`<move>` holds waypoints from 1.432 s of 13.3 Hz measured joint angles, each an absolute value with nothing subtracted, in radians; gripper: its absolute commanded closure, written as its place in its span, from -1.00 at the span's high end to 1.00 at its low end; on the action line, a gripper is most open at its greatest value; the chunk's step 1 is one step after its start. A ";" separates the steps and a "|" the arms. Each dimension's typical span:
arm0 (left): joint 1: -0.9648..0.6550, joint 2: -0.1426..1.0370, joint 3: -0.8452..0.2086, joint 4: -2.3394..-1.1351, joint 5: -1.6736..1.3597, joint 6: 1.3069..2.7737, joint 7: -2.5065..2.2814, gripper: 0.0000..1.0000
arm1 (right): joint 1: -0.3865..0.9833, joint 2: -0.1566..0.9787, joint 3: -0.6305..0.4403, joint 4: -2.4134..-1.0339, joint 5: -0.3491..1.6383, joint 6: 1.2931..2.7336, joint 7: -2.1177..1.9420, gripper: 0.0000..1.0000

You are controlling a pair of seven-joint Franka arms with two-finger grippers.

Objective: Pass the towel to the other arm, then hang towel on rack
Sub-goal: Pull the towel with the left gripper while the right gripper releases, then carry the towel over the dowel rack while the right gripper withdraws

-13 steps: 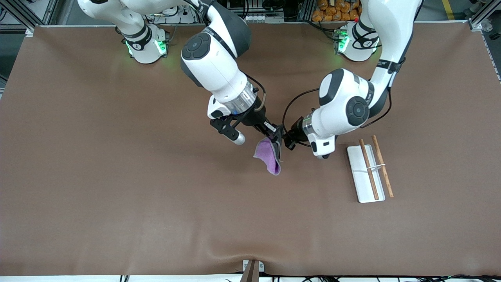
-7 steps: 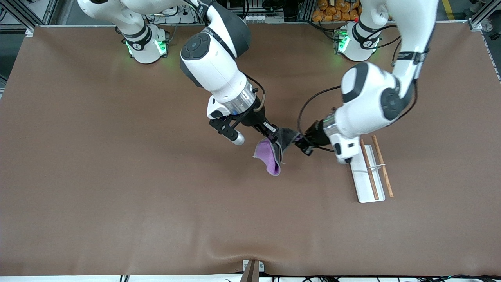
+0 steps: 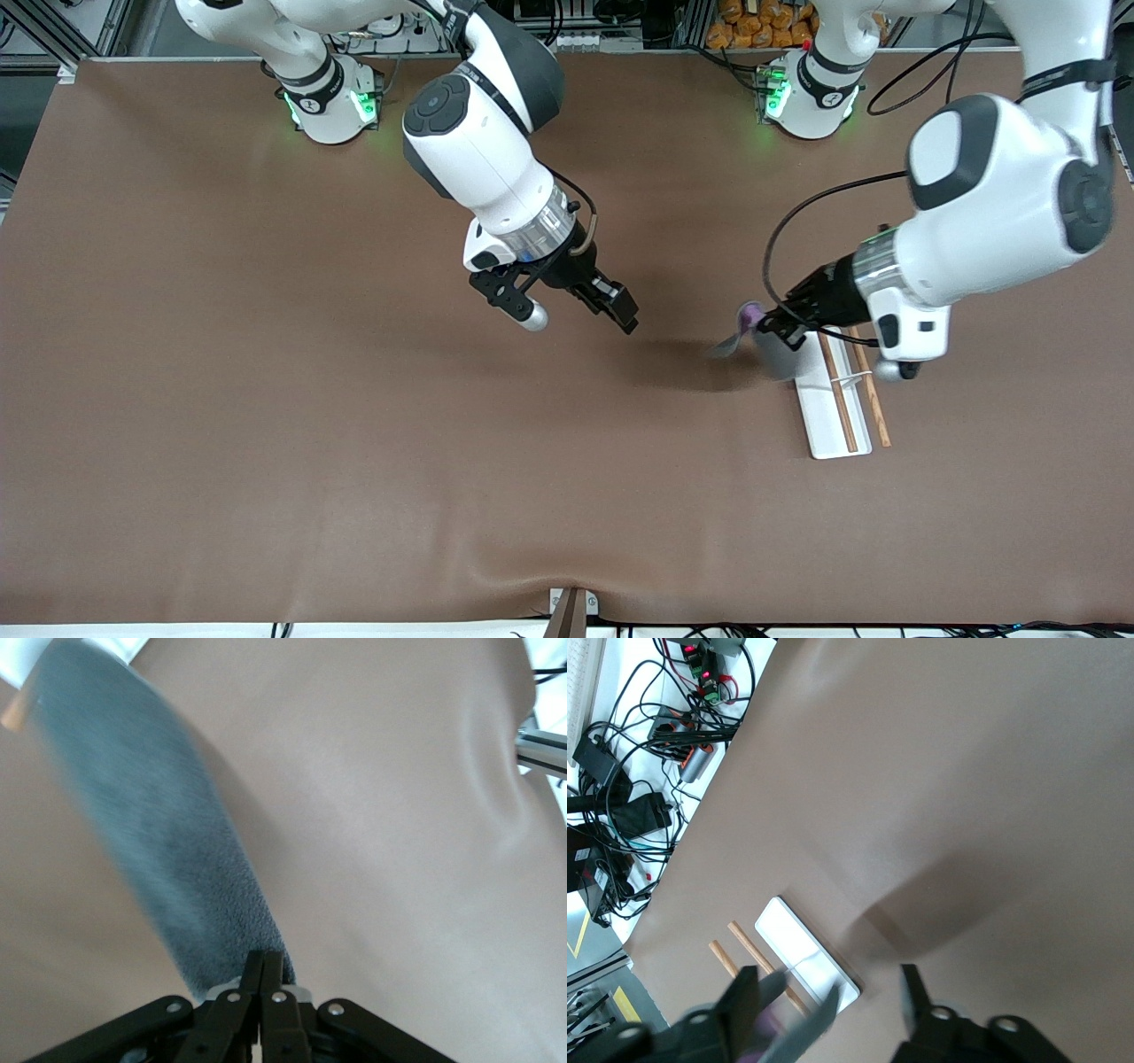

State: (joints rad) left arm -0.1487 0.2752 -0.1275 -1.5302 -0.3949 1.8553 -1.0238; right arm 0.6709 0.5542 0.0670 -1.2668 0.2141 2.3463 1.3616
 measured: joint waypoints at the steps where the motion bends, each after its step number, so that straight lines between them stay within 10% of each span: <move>1: -0.129 0.266 -0.127 -1.520 -0.394 1.838 -0.967 -1.00 | 0.670 0.554 0.065 -1.267 0.214 2.346 1.362 1.00; 8: -0.017 0.212 -0.127 -1.516 -0.371 1.744 -0.591 -1.00 | 0.622 0.550 0.057 -1.255 0.213 2.321 1.293 1.00; 19: -0.047 0.260 -0.161 -1.538 -0.157 1.739 -0.546 -1.00 | 0.383 0.466 0.050 -1.249 0.213 1.886 0.689 1.00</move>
